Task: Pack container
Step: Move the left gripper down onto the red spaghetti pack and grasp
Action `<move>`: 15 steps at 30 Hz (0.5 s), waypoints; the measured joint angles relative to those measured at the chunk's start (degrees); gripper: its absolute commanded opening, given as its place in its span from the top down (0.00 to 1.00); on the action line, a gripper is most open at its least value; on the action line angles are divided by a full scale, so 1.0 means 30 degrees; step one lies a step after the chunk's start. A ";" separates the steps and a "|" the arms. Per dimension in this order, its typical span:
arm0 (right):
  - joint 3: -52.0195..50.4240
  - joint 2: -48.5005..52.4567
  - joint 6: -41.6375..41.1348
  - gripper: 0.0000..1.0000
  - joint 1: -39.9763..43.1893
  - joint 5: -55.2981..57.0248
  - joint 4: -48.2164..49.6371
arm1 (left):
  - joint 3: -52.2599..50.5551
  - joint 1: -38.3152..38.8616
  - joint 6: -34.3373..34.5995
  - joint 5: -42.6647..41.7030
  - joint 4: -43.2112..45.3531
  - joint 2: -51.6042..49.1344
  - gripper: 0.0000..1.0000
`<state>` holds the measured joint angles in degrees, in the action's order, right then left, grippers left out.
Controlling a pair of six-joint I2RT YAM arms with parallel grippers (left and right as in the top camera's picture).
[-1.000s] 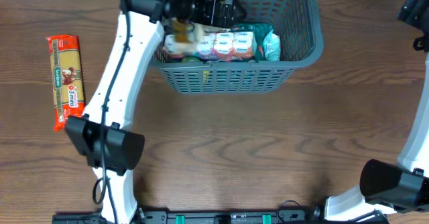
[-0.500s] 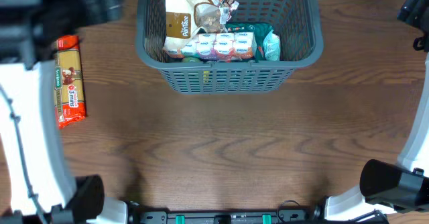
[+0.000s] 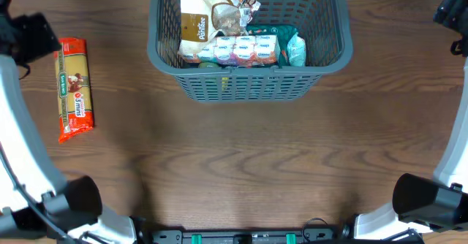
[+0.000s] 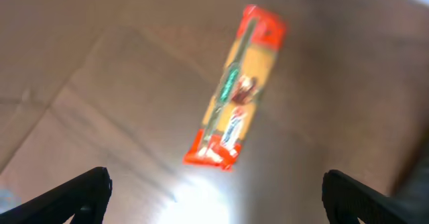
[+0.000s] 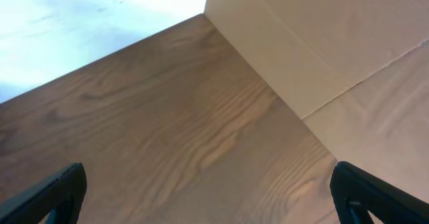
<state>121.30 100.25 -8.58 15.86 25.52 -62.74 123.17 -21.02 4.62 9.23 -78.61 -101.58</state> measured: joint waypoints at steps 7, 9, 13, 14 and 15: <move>0.0000 0.0000 0.0000 0.01 0.0000 0.0000 0.0000 | -0.4583 -0.0911 -0.0656 0.0576 0.2841 -0.1894 0.02; 0.0000 0.0000 0.0000 0.01 0.0000 0.0000 0.0000 | -0.6229 -0.0947 -0.1166 0.0590 0.4138 -0.2157 0.02; 0.0000 0.0000 0.0000 0.01 0.0000 0.0000 0.0000 | -0.9041 -0.0940 -0.2222 0.0627 0.6608 -0.2229 0.01; 0.0000 0.0000 0.0000 0.01 0.0000 0.0000 -0.0007 | -0.9690 -0.0940 -0.2565 0.0605 0.7227 -0.2229 0.01; 0.0000 0.0000 0.0000 0.01 0.0000 0.0000 0.0007 | -1.0404 -0.0947 -0.3024 0.0481 0.8014 -0.2229 0.02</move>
<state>121.30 100.25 -8.58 15.86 25.52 -62.72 91.96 -23.86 -4.45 10.68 -54.57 -108.27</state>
